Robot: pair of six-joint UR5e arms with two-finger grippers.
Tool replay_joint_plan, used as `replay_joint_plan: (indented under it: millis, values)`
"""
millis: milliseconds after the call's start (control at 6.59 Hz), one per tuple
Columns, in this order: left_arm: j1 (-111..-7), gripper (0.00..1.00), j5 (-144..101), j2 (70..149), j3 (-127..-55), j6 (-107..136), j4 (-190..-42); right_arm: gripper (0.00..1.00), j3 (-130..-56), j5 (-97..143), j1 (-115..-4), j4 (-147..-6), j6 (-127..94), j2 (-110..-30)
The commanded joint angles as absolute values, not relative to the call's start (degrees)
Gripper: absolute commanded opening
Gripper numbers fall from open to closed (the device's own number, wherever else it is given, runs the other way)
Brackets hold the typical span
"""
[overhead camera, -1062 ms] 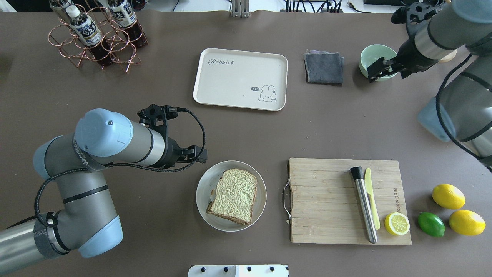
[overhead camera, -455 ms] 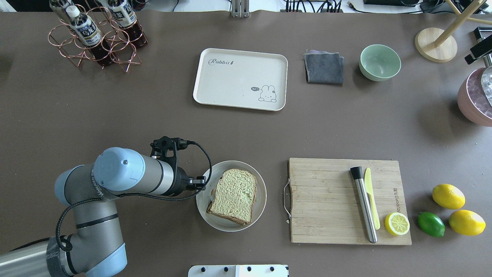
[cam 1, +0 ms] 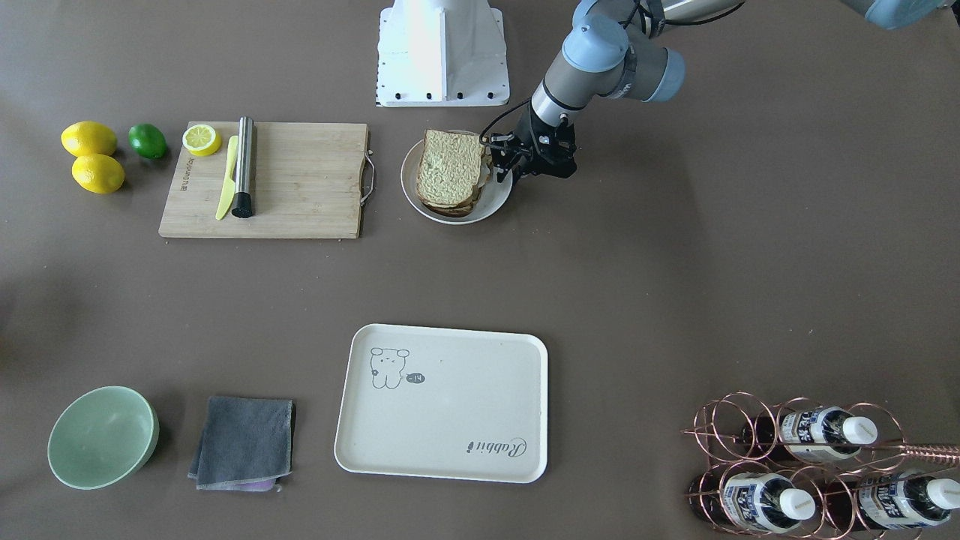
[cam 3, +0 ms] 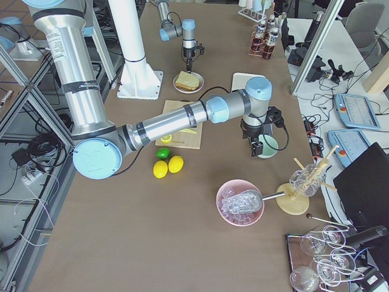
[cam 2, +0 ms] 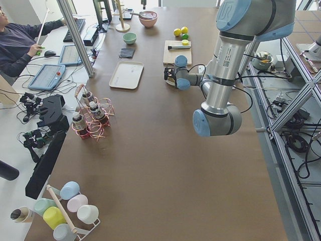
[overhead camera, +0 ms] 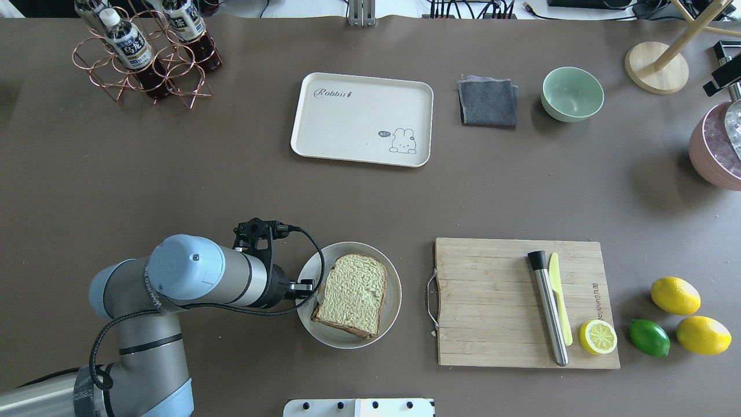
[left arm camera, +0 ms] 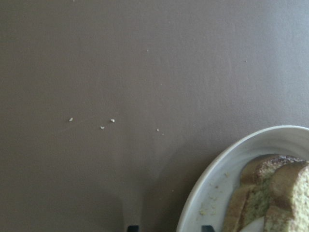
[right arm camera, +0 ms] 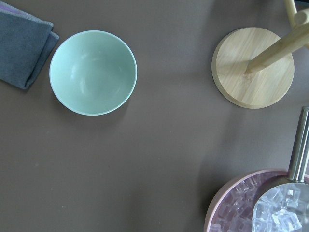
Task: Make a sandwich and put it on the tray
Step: 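Grasp the rim of the white plate with the left gripper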
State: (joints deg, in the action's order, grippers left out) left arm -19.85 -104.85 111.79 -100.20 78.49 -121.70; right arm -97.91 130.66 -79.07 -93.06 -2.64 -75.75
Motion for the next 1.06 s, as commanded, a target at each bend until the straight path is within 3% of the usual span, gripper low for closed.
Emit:
replay_joint_plan:
  millis: [0, 303, 607, 910]
  values:
    - [-19.78, 0.00, -104.85, 112.14, -100.28, 78.31, -121.82, 1.00, -98.00, 130.61, -79.10, -92.99, -2.64, -76.20]
    - [-22.65, 0.00, -105.29, 112.67, -100.81, 78.22, -121.82, 1.00, -97.82, 130.52, -79.10, -92.90, -2.64, -76.99]
    - [-34.05, 0.00, -118.33, 114.08, -99.94, 72.36, -121.12, 1.00, -98.00, 130.43, -79.10, -92.90, -2.64, -77.43]
    - [-39.70, 0.00, -119.88, 123.16, -90.68, 71.20, -121.20, 1.00, -98.17, 130.34, -79.10, -92.81, -2.64, -77.69]
